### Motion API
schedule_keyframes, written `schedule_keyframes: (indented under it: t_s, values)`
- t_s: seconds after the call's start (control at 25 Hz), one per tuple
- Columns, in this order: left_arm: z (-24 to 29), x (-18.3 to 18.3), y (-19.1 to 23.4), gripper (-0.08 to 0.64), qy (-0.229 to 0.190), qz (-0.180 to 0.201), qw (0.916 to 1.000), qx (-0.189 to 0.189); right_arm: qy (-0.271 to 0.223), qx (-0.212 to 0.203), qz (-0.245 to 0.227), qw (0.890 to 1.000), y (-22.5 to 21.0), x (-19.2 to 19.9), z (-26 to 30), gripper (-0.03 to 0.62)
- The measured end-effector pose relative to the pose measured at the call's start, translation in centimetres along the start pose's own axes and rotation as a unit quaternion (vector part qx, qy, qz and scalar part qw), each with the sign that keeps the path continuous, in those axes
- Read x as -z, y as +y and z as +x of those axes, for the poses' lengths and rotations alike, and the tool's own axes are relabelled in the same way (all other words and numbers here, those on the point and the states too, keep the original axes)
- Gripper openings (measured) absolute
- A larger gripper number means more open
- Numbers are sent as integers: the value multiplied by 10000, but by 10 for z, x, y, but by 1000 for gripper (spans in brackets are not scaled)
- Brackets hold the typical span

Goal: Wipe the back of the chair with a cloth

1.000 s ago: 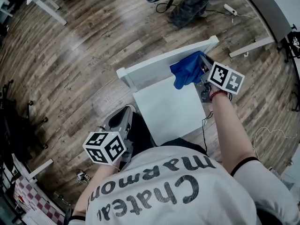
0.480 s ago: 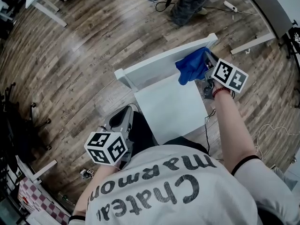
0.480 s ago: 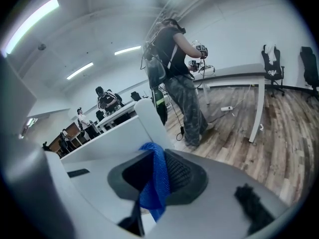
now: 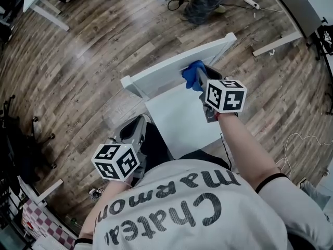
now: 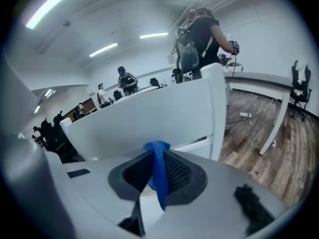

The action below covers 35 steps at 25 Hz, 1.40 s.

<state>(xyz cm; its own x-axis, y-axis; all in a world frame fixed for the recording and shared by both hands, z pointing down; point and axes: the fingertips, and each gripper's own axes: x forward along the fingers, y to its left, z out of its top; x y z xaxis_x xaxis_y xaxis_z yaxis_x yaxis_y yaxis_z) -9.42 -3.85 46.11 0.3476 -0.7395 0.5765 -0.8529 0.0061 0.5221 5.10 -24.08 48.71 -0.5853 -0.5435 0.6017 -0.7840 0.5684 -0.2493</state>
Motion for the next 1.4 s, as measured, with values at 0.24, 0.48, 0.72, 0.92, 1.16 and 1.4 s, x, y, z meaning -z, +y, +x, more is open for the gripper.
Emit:
schedule_keyframes:
  t_s: [0.24, 0.48, 0.72, 0.92, 1.16, 1.4]
  values:
    - [0, 2, 3, 6, -3, -45, 10000, -13, 408, -957, -503, 9933, 79, 22, 13, 67]
    - [-2, 3, 8, 6, -30, -131, 9999, -81, 719, -1676, -1091, 9772, 142, 39, 21, 67]
    - [-6, 4, 14, 6, -83, -205, 9996, -154, 875, -2091, -1288, 9654, 178, 50, 26, 67]
    - [-9, 4, 20, 6, -94, -245, 9994, -205, 957, -2265, -1333, 9601, 191, 55, 30, 67]
    - [-7, 4, 19, 6, -66, -216, 9996, -193, 948, -2183, -850, 9675, 173, 50, 40, 69]
    - [-5, 5, 20, 6, -38, -249, 9995, -190, 857, -1942, -522, 9758, 144, 45, 41, 74]
